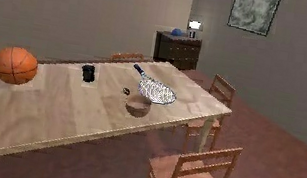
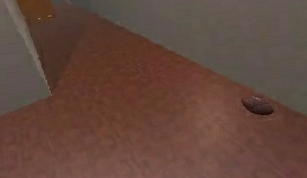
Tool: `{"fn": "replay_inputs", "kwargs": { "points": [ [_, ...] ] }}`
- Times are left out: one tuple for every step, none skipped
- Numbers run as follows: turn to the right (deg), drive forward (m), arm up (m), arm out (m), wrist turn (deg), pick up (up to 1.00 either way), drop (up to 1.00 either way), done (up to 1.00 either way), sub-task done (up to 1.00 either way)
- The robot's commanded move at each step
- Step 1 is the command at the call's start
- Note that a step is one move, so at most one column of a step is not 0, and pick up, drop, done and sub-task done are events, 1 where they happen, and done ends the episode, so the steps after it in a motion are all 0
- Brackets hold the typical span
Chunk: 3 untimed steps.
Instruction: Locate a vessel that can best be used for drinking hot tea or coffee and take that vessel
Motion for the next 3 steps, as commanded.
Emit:
{"fn": "replay_inputs", "kwargs": {
  "points": [
    [0.0,0.25,0.0,0.0,0.0,0.0,0.0,0.0,0.0],
    [-45.0,0.0,0.0,0.0,0.0,0.0,0.0,0.0,0.0],
    [-45.0,0.0,0.0,0.0,0.0,0.0,0.0,0.0,0.0]
  ]
}}
